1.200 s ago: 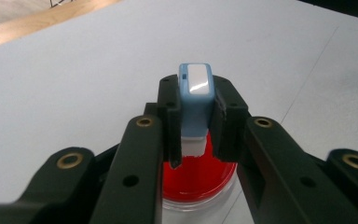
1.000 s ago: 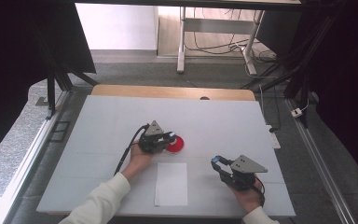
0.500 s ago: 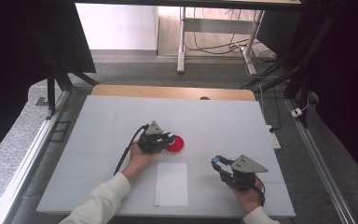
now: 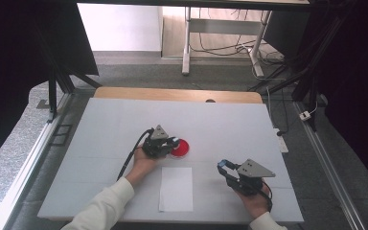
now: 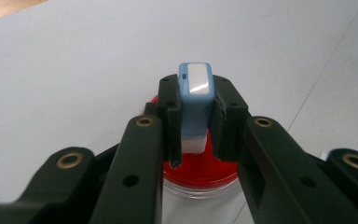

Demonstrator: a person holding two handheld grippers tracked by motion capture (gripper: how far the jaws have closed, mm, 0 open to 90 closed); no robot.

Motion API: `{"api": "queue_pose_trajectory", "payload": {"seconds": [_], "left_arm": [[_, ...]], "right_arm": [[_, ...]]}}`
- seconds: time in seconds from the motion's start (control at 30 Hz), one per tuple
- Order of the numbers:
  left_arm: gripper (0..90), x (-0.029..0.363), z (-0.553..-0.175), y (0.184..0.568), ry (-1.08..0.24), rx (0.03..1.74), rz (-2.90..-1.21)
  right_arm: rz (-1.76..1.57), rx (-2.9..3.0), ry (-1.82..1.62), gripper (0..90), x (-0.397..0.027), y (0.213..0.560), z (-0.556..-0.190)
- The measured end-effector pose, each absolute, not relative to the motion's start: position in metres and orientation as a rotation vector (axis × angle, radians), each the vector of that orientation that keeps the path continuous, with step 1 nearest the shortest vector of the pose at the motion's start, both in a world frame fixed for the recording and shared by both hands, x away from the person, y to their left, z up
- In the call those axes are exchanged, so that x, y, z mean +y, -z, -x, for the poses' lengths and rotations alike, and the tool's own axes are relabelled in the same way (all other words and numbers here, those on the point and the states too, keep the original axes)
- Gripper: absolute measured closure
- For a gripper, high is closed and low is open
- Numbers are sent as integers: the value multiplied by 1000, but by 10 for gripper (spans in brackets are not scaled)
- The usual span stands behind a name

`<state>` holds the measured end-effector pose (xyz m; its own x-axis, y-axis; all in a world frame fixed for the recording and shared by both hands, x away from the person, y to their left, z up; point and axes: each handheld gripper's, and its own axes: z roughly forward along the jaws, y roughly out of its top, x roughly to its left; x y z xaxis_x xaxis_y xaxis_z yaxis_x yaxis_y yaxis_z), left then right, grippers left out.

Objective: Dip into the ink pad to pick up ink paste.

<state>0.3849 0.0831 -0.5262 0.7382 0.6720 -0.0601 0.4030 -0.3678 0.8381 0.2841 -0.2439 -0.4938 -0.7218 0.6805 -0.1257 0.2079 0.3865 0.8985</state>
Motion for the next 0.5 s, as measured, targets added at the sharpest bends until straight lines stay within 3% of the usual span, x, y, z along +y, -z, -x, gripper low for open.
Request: {"api": "queue_pose_trajectory", "payload": {"seconds": [0.5], "left_arm": [[759, 83, -385, 527, -365, 818, -2009]], "right_arm": [[-761, 2165, -1304, 663, -244, 494, -284]]}}
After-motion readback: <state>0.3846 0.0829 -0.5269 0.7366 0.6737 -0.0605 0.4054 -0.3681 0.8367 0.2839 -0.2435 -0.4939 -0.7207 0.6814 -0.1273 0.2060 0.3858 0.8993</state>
